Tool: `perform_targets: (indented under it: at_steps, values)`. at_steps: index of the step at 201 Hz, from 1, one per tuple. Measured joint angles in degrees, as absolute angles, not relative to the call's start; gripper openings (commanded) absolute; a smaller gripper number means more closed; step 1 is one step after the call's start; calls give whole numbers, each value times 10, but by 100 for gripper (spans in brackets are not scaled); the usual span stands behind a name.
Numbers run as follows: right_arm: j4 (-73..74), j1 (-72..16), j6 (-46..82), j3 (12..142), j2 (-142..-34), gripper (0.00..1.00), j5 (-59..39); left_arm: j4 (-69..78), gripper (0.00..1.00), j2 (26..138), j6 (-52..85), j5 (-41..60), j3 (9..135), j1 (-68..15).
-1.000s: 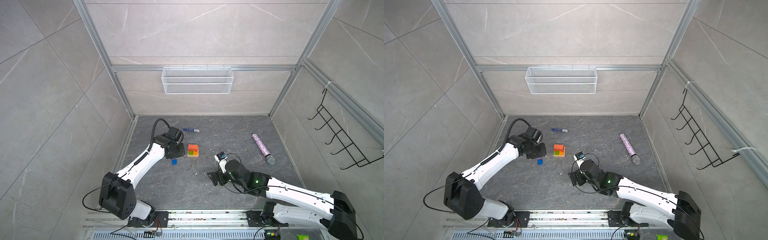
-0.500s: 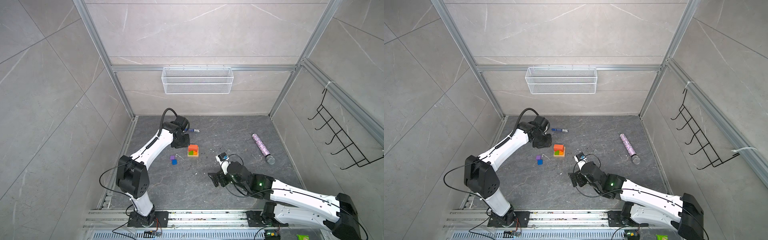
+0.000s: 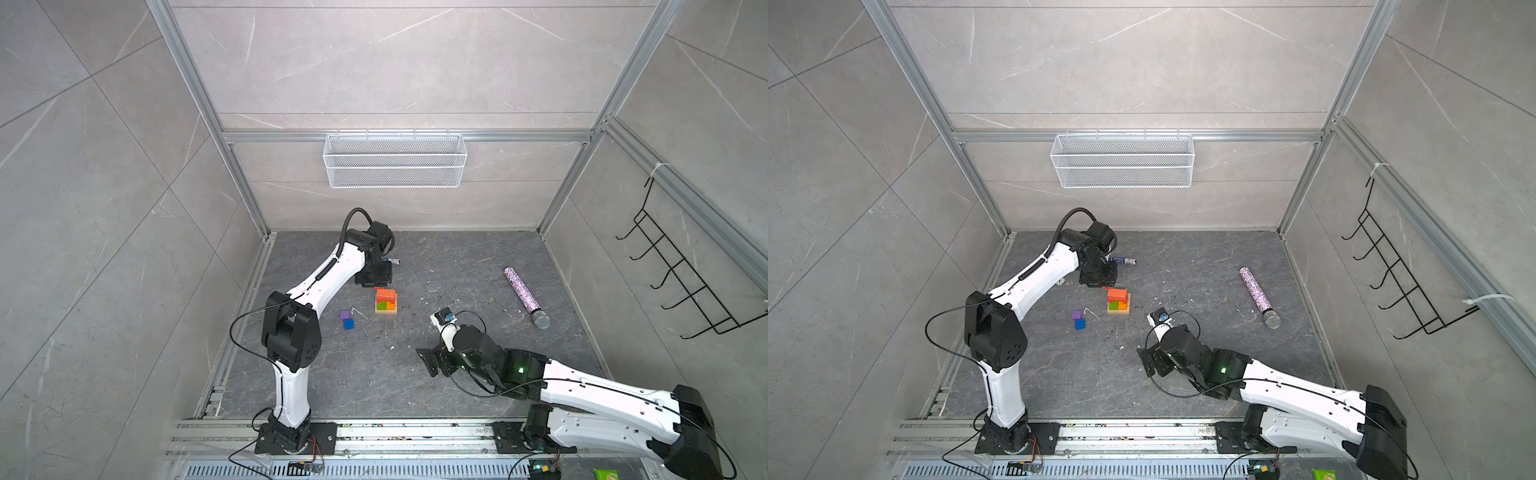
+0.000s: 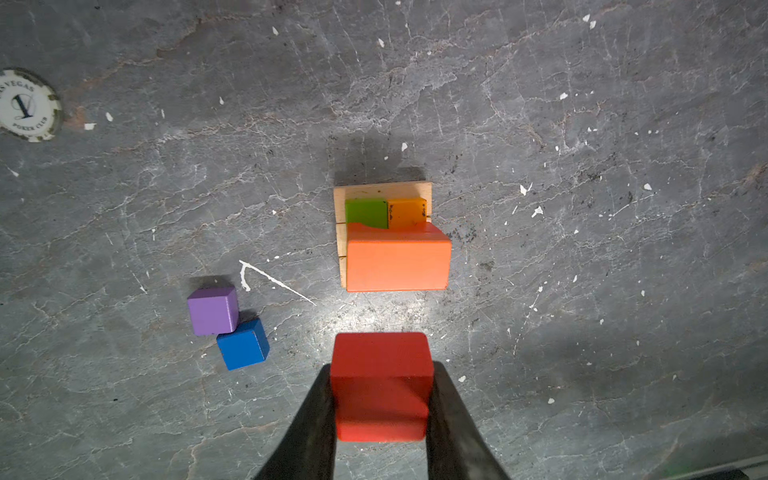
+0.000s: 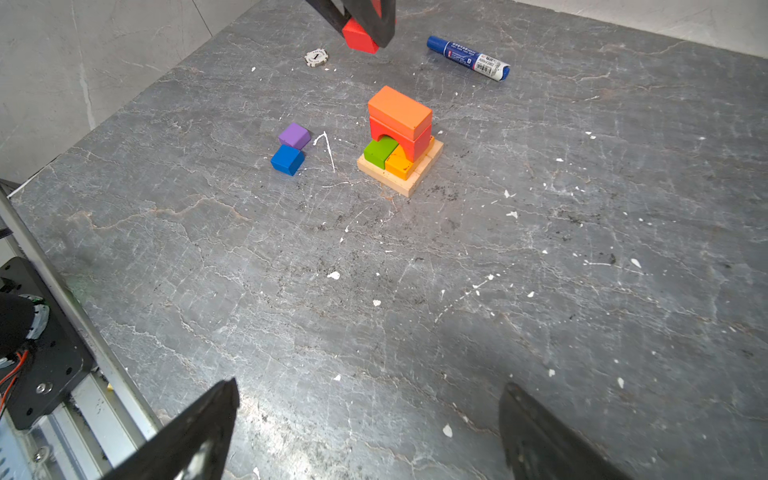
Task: Build the wood block tower
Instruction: 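Lower the red cube onto the orange-red block atop the tower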
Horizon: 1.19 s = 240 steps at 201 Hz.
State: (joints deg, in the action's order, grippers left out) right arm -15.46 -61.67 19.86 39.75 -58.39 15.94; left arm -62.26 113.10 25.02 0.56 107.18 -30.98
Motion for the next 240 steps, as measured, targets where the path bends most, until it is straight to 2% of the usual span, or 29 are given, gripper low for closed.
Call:
perform_targets:
  at_steps: [77, 240]
  values:
    - [-168, -620, 199, 397, -584, 99, 170, -635, 19, 1192, 250, -4, 1115, -326]
    - [-170, -623, 199, 397, -585, 98, 172, -641, 20, 1230, 241, -30, 1120, -329]
